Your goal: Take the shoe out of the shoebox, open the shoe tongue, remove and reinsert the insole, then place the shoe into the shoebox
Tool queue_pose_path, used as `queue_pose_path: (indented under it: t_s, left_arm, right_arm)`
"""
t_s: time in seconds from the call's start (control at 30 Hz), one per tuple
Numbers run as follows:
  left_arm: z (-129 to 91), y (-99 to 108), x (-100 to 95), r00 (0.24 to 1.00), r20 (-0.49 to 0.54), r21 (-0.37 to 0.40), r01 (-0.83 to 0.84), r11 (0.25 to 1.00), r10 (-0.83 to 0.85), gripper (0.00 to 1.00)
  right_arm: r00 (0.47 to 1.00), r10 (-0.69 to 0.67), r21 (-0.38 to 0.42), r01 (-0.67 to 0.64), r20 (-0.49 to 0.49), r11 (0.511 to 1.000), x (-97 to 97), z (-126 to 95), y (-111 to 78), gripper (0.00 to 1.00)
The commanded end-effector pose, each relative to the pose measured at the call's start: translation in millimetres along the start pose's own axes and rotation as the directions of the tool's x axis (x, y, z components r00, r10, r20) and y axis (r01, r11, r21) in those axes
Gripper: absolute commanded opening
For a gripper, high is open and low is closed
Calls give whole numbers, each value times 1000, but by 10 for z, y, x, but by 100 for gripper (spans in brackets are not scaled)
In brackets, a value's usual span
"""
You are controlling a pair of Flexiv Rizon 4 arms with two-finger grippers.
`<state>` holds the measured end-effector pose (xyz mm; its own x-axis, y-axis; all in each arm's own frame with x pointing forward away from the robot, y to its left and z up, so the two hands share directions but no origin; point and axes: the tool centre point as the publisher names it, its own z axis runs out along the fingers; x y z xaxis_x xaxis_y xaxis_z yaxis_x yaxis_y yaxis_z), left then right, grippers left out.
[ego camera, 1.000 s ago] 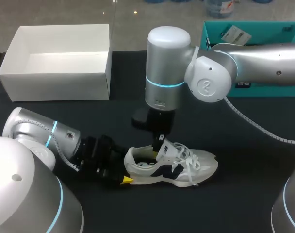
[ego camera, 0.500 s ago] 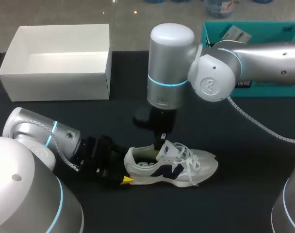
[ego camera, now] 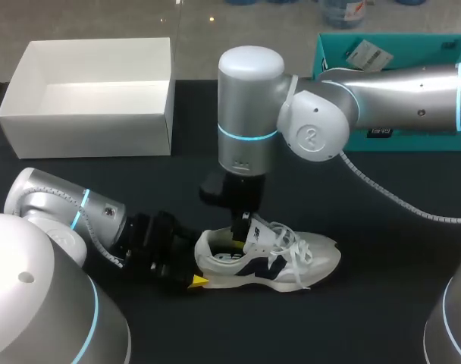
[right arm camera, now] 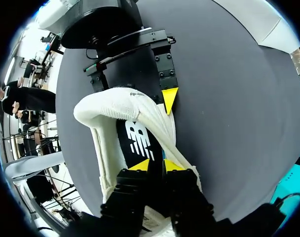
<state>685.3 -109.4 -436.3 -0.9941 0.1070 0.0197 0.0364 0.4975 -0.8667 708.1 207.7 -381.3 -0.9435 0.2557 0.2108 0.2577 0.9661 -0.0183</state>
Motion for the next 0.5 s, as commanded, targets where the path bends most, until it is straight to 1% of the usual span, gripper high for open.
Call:
queue_pose_path:
  t_s: [0.03, 0.33, 0.4, 0.5]
  left_arm:
    - [56, 63, 13, 1000, 1, -4, 0, 1000, 0, 0]
    - [56, 63, 13, 1000, 1, -4, 0, 1000, 0, 0]
    - [56, 63, 13, 1000, 1, -4, 0, 1000, 0, 0]
    - [56, 63, 13, 1000, 1, -4, 0, 1000, 0, 0]
  right_arm:
    - [1000, 3, 8, -3, 3, 1000, -15, -4, -2, 43]
    - [1000, 9, 19, -9, 0, 1000, -11, 1, -37, 42]
    - [1000, 11, 34, -10, -8, 999, -1, 40, -24, 42]
    - [1000, 14, 30, -13, -20, 999, 0, 155, -18, 41]
